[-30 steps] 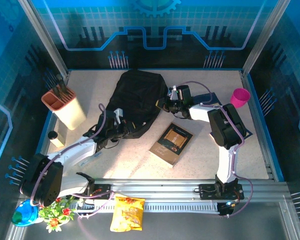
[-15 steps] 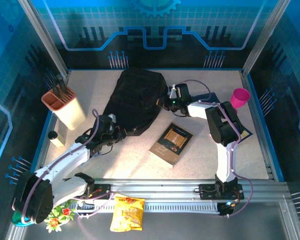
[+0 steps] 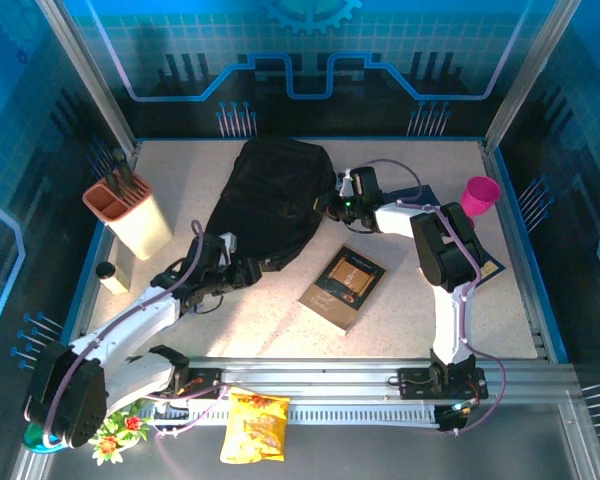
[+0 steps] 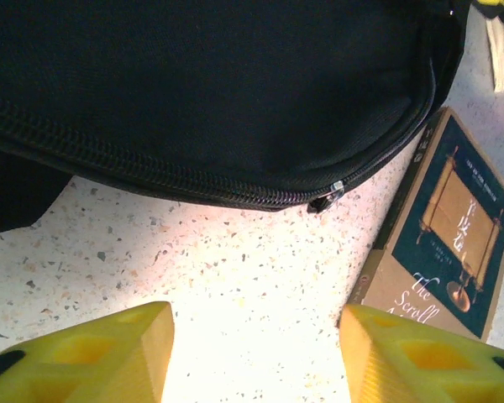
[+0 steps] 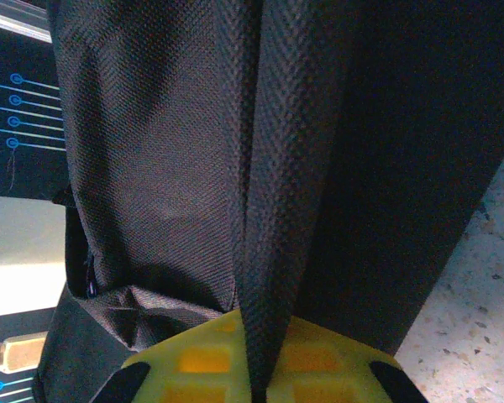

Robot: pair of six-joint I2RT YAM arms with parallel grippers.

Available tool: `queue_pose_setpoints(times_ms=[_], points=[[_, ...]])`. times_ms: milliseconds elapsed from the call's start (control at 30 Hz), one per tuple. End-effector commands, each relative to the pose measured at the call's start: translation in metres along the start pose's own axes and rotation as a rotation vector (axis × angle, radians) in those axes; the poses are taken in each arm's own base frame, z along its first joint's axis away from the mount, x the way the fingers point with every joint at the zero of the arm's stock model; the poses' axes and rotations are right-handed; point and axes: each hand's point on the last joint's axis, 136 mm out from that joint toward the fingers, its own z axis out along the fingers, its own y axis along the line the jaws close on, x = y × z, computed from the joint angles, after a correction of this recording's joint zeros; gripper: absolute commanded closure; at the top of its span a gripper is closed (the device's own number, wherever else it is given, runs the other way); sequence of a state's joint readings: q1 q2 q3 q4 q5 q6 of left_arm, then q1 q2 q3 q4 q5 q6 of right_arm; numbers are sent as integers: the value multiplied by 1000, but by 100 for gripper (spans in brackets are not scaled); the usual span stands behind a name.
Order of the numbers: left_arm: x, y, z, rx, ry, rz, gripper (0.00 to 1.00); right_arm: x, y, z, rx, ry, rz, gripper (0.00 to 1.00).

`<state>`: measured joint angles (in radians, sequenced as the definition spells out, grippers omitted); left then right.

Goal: Pack the student bag
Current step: Unzip the student bag at the top-center of the table.

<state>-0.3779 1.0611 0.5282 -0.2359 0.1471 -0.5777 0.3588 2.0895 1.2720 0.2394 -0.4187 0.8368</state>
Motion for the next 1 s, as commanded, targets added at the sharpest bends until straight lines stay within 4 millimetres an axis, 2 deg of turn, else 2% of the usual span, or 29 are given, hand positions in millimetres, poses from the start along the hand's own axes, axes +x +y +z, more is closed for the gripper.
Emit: queue_pose_setpoints(times_ms=[0, 233, 533, 633, 733, 967], points=[[-1, -7, 1, 14, 26, 42, 41, -10, -2, 2, 4, -16, -11, 92], [-2, -18, 15, 70, 20, 1, 40, -10, 2, 3, -11, -12, -5, 91], [-13, -21, 33, -69, -86, 32, 45, -8, 3, 4, -12, -9, 7, 91], [-15, -21, 42, -110, -93, 55, 51, -8, 3, 4, -13, -10, 7, 91], [-16, -22, 50, -138, -102, 84, 61, -8, 4, 4, -14, -10, 7, 91], [-20, -26, 63, -173, -112, 129, 64, -7, 3, 3, -17, -8, 10, 91]])
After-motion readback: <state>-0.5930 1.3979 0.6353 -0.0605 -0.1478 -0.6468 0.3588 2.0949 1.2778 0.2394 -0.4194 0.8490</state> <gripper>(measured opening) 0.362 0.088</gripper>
